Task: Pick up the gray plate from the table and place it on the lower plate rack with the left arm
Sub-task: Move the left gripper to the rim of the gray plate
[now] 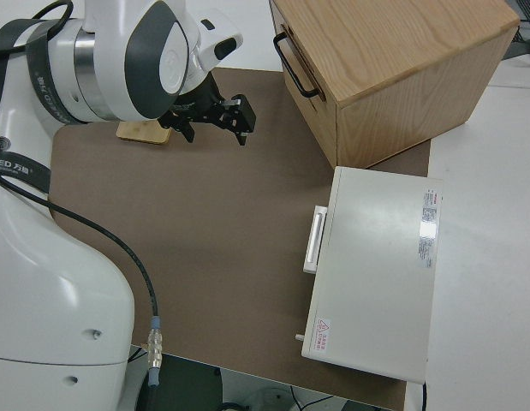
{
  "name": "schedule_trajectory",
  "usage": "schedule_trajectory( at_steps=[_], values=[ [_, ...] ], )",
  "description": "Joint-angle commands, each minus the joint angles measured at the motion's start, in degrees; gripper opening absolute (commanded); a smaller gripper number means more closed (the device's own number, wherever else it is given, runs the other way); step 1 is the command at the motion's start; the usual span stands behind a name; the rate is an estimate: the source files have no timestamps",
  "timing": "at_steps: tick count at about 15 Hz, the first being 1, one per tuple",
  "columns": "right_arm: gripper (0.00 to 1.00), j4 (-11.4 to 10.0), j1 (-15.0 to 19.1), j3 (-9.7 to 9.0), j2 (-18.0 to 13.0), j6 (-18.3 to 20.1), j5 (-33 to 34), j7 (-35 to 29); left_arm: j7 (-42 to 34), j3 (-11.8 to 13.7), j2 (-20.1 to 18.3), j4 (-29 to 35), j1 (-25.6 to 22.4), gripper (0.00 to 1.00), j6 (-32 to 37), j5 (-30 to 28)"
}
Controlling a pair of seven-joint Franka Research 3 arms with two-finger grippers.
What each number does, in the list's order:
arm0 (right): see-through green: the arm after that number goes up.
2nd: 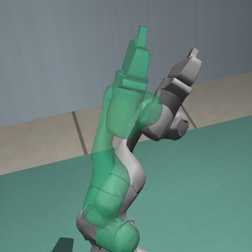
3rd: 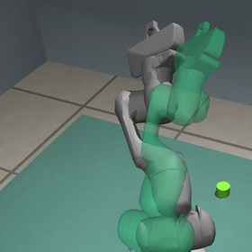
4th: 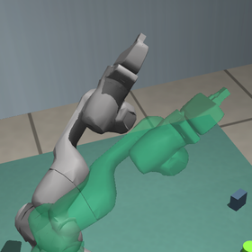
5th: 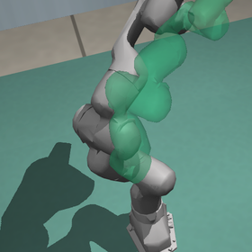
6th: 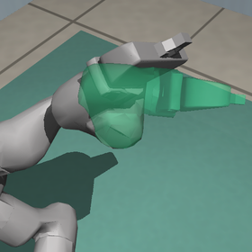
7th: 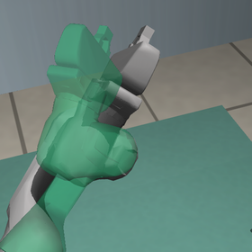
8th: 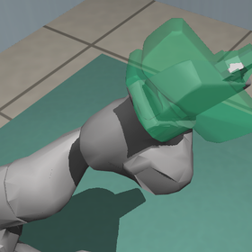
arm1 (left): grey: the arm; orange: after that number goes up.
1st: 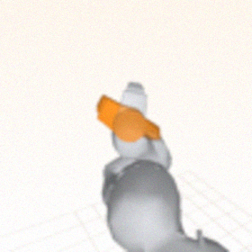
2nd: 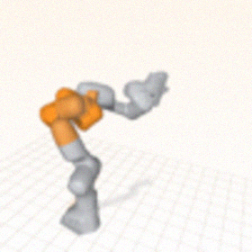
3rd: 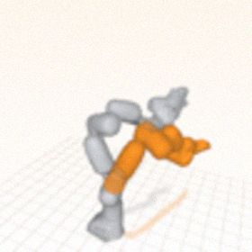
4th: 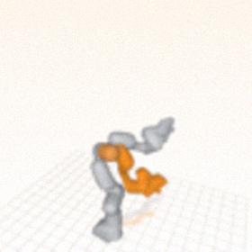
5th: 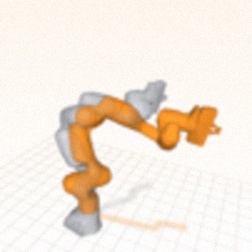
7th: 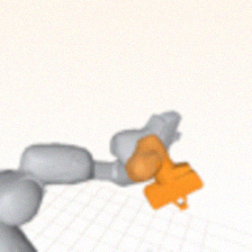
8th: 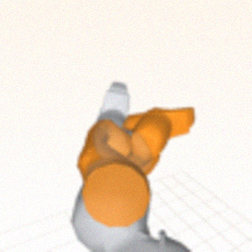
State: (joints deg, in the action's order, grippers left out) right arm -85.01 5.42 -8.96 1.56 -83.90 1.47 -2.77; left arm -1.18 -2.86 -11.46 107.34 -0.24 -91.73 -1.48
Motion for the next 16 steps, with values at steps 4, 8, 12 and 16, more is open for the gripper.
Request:
schedule_trajectory(
  at_steps=[4,8,12,16],
  values=[
    [0.983,0.4,-0.4,0.34,0.0,0.1,-0.2,-0.2,1.3,0.4,-2.3,10.2,0.7,1.00,-9.1,0.3],
    [0.983,0.4,-0.4,0.34,0.0,0.1,-0.2,-0.2,0.7,0.5,-5.0,17.1,0.2,1.00,-15.0,0.4],
    [0.983,0.4,-0.4,0.34,0.0,0.1,-0.2,-0.2,0.5,0.5,-5.7,21.8,0.3,1.00,-18.7,1.5],
    [0.983,0.4,-0.4,0.34,0.0,0.1,-0.2,-0.2,0.3,0.4,-6.1,28.0,0.3,1.00,-26.2,1.5]
  ],
)
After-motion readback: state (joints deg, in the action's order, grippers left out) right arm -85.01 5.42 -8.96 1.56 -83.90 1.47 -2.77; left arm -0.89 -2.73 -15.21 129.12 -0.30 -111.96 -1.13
